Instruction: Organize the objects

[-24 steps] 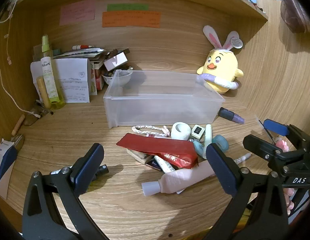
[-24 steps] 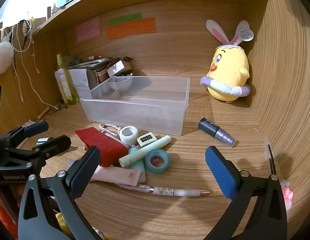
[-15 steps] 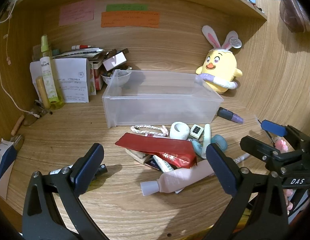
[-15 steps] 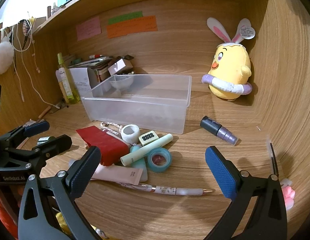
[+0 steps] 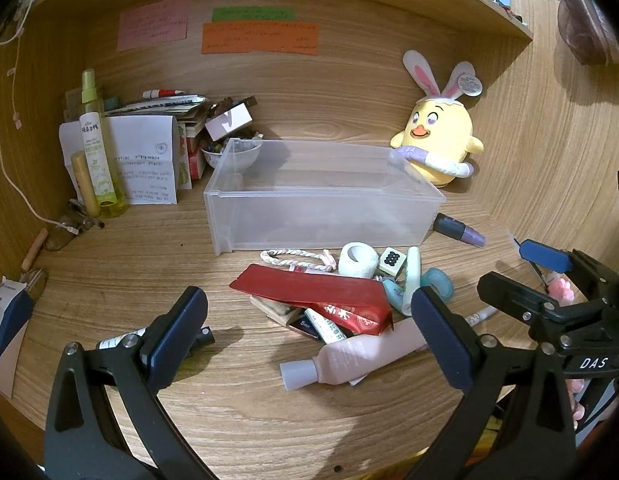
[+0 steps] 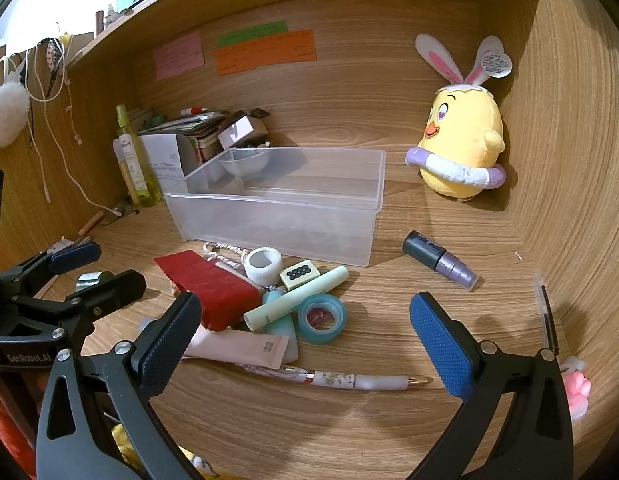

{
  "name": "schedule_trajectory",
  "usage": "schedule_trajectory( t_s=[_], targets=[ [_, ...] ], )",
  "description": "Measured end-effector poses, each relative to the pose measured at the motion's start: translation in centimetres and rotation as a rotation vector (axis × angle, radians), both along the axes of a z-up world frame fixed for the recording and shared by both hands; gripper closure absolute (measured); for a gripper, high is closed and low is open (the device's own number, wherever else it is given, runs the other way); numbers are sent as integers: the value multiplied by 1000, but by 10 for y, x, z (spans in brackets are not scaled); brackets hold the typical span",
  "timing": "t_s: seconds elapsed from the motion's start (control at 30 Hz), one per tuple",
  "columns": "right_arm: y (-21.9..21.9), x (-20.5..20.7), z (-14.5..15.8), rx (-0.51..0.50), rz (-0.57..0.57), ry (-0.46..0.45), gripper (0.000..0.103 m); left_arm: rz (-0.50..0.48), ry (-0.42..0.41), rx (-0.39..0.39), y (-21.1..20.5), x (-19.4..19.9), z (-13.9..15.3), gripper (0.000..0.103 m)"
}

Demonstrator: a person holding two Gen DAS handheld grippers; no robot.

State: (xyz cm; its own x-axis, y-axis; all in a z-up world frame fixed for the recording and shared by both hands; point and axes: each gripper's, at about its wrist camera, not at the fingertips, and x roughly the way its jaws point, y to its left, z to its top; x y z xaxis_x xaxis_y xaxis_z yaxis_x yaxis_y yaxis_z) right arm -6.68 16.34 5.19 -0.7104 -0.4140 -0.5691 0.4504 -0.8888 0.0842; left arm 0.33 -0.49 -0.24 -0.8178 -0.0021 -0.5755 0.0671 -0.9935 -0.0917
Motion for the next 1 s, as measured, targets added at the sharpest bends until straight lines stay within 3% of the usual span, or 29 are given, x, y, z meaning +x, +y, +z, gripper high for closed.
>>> schedule_trajectory(
  t_s=[1.0],
  targets=[
    [0, 0, -2, -2, 5, -9, 0, -4, -5, 3, 7, 0, -1, 0]
  ],
)
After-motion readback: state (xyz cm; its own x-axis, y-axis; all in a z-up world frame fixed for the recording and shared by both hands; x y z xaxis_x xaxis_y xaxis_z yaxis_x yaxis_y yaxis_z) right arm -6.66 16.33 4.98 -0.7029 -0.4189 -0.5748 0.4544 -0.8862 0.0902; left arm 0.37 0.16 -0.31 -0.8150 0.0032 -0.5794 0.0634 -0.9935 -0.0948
